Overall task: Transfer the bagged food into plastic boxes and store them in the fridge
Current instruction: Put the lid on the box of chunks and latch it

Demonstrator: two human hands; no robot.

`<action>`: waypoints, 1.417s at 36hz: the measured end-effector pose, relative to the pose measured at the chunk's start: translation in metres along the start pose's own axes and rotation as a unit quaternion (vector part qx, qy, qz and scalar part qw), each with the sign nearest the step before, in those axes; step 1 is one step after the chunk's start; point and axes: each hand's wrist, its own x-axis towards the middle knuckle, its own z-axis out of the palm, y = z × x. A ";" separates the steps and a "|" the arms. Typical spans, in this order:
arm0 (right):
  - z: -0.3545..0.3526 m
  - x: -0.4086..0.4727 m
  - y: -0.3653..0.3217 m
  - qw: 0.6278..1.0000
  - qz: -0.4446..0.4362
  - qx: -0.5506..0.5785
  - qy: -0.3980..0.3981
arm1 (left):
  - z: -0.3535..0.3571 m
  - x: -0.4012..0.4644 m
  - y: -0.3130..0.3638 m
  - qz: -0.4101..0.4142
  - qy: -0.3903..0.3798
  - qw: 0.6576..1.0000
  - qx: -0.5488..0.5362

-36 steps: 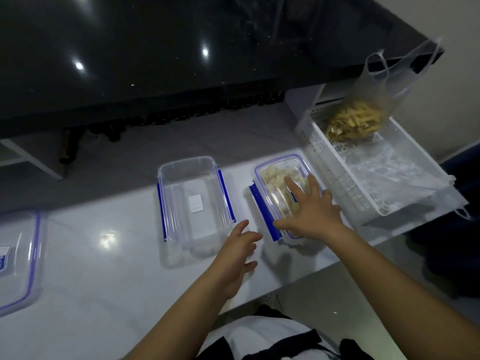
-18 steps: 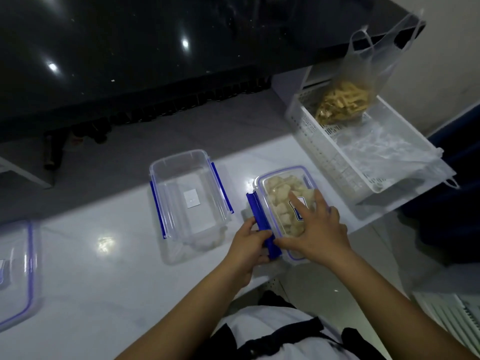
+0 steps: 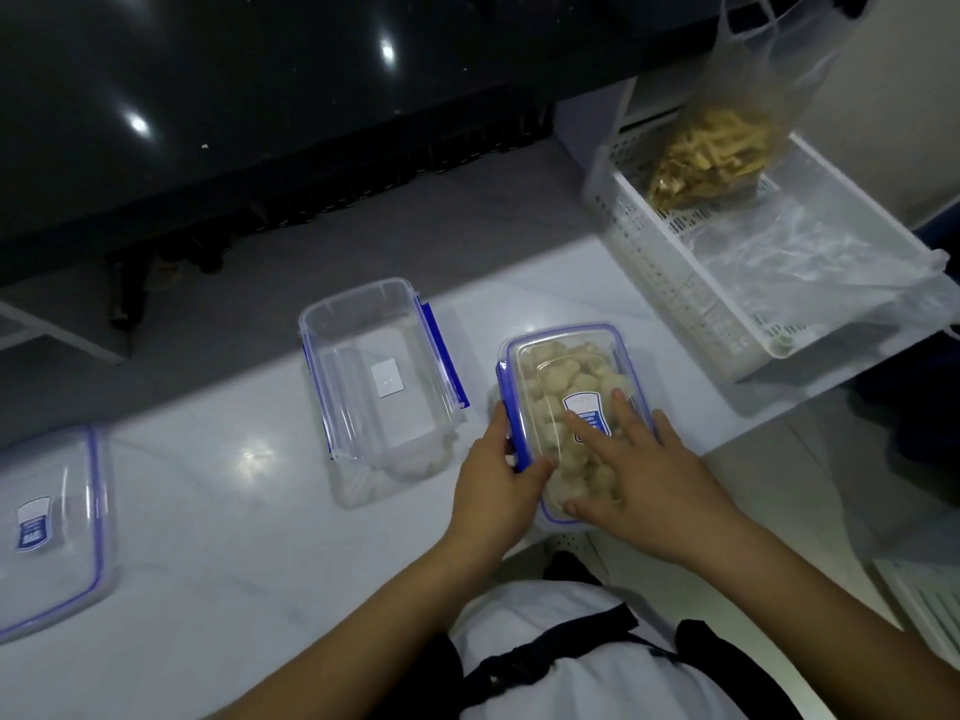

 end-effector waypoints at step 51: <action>-0.029 0.020 0.069 0.915 -0.071 0.332 0.216 | 0.003 -0.006 0.009 0.069 -0.009 0.985 0.157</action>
